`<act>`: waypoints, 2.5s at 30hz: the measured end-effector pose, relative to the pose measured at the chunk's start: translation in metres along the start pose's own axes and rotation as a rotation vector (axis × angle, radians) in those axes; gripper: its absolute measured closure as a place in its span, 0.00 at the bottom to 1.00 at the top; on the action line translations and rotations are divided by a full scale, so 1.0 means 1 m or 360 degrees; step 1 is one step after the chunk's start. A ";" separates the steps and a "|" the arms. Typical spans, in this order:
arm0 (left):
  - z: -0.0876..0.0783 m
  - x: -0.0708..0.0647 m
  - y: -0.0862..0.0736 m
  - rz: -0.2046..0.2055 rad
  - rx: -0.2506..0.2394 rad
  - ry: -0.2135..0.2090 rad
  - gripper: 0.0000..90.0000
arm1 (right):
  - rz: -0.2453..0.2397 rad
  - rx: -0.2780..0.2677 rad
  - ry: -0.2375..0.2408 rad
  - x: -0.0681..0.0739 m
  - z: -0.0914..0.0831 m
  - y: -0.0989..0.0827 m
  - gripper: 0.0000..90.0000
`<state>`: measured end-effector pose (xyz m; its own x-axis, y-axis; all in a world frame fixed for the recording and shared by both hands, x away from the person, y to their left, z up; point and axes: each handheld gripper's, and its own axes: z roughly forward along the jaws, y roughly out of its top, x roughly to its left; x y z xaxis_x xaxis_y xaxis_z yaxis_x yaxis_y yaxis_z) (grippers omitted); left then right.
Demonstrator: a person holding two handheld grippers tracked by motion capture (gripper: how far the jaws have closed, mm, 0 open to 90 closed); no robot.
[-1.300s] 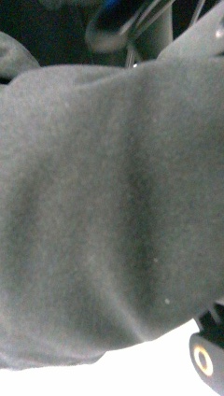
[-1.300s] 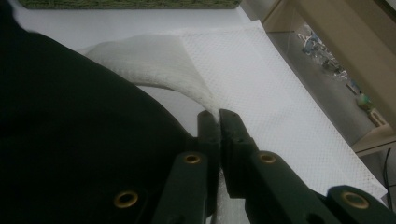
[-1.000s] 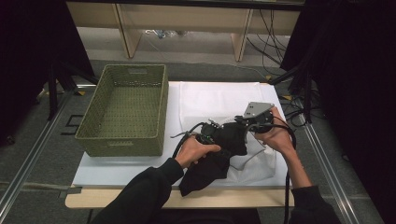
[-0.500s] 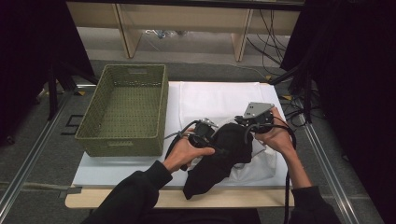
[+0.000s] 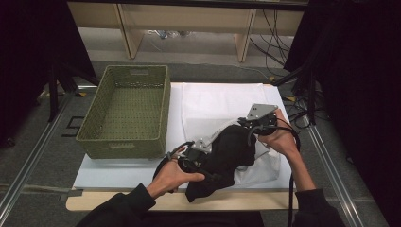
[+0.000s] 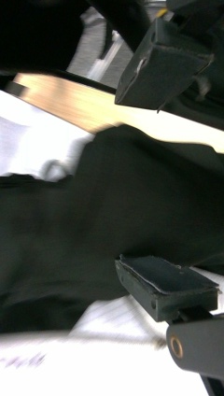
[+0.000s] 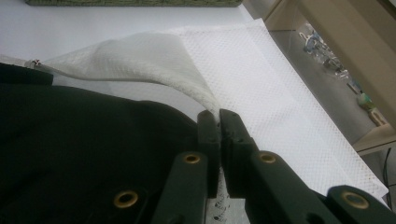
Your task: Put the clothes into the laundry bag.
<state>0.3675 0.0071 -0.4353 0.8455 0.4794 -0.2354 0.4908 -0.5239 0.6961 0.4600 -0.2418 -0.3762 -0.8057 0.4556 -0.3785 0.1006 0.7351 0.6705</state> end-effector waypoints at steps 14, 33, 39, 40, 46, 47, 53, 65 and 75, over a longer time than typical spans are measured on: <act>0.034 0.012 0.020 -0.0210 -0.0087 -0.0041 0.68 | -0.0034 0.0004 0.0014 0.001 0.003 0.000 0.98; 0.049 0.056 0.061 -0.0582 -0.0293 0.0102 0.63 | -0.0005 0.0007 0.0006 0.000 0.000 0.000 0.99; 0.039 0.046 0.059 -0.0416 -0.0184 0.0145 0.31 | -0.0020 0.0018 -0.0002 0.002 0.002 0.000 1.00; 0.034 0.044 0.057 -0.0371 -0.0184 0.0170 0.28 | -0.0017 0.0019 -0.0001 0.002 0.001 0.000 1.00; 0.009 0.027 0.035 -0.0185 -0.0080 0.0154 0.23 | -0.0030 0.0015 -0.0010 0.004 0.001 0.003 1.00; 0.011 0.026 0.032 -0.0160 -0.0069 0.0152 0.23 | -0.0024 0.0028 0.0002 0.004 0.000 0.003 1.00; 0.043 0.029 0.028 -0.0128 0.0021 0.0190 0.24 | -0.0036 0.0016 -0.0012 0.005 0.000 0.004 1.00; 0.060 0.045 0.053 -0.0330 -0.0226 0.0220 0.74 | -0.0038 0.0008 -0.0020 0.003 -0.004 0.004 1.00; 0.073 0.059 0.066 -0.0428 -0.0216 0.0224 0.53 | -0.0041 -0.0002 -0.0022 0.002 -0.005 0.002 1.00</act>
<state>0.4654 -0.0510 -0.4527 0.6473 0.6853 -0.3337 0.6522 -0.2713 0.7079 0.4556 -0.2414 -0.3725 -0.7997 0.4437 -0.4044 0.0793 0.7458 0.6614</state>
